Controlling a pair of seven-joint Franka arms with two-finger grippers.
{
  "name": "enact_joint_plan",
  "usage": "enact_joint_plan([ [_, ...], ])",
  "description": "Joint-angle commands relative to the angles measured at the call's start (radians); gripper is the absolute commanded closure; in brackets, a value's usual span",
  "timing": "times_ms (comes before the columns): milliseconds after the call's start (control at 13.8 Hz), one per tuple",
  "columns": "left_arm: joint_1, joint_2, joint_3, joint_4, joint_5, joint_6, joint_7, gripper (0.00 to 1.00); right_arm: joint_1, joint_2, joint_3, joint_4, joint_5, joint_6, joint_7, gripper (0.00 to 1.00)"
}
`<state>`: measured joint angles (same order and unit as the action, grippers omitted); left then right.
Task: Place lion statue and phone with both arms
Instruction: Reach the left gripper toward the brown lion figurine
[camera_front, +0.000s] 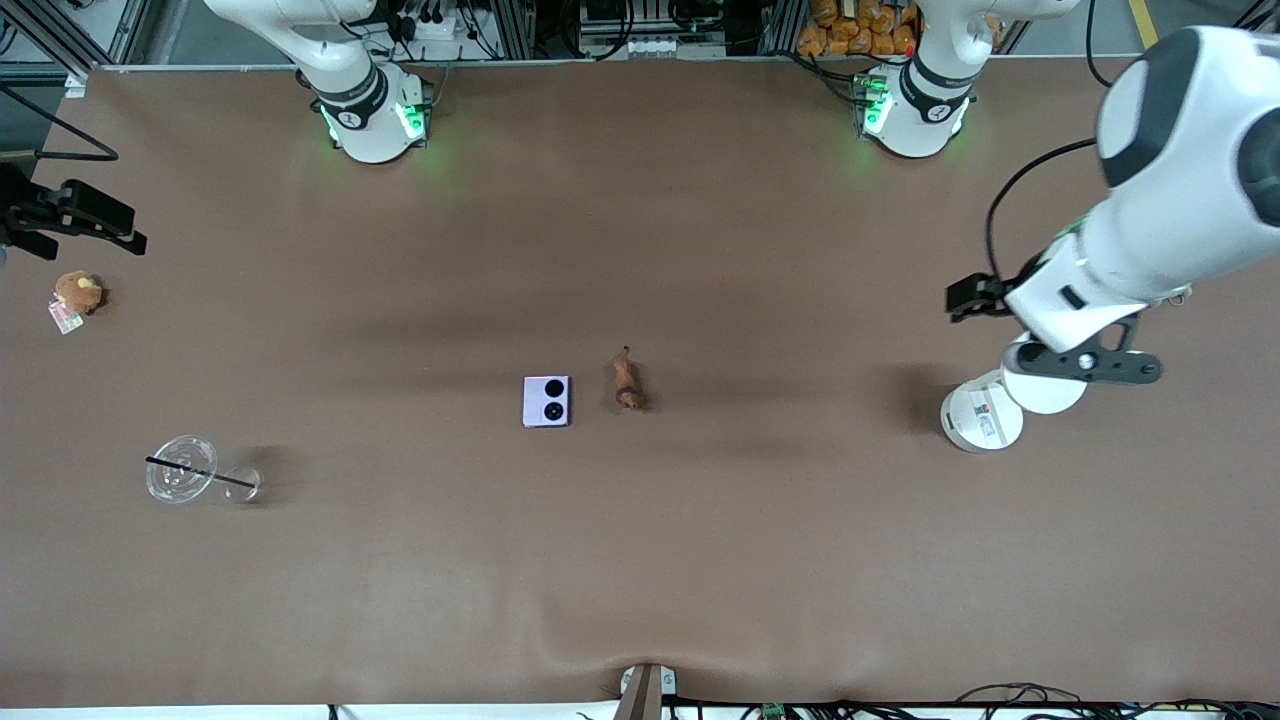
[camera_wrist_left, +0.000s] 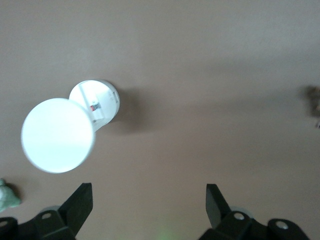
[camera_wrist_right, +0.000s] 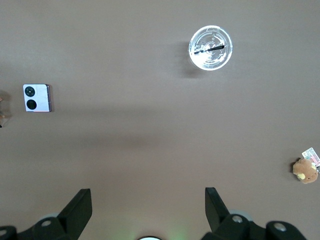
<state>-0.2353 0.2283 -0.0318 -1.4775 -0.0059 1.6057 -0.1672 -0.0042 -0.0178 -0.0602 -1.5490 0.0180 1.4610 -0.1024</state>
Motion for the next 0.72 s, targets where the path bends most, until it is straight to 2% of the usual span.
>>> enact_joint_plan([
  [0,-0.067,0.052,0.007,0.016,-0.002,0.074,-0.084,0.00,-0.005,-0.016,0.005,-0.010,-0.010,0.004,0.015,0.00],
  [289,-0.168,0.140,0.007,0.020,-0.009,0.198,-0.234,0.00,-0.005,-0.016,0.007,-0.010,-0.010,0.004,0.015,0.00],
  [650,-0.295,0.269,0.007,0.102,-0.008,0.293,-0.486,0.00,-0.005,-0.016,0.007,-0.010,-0.010,0.004,0.015,0.00],
])
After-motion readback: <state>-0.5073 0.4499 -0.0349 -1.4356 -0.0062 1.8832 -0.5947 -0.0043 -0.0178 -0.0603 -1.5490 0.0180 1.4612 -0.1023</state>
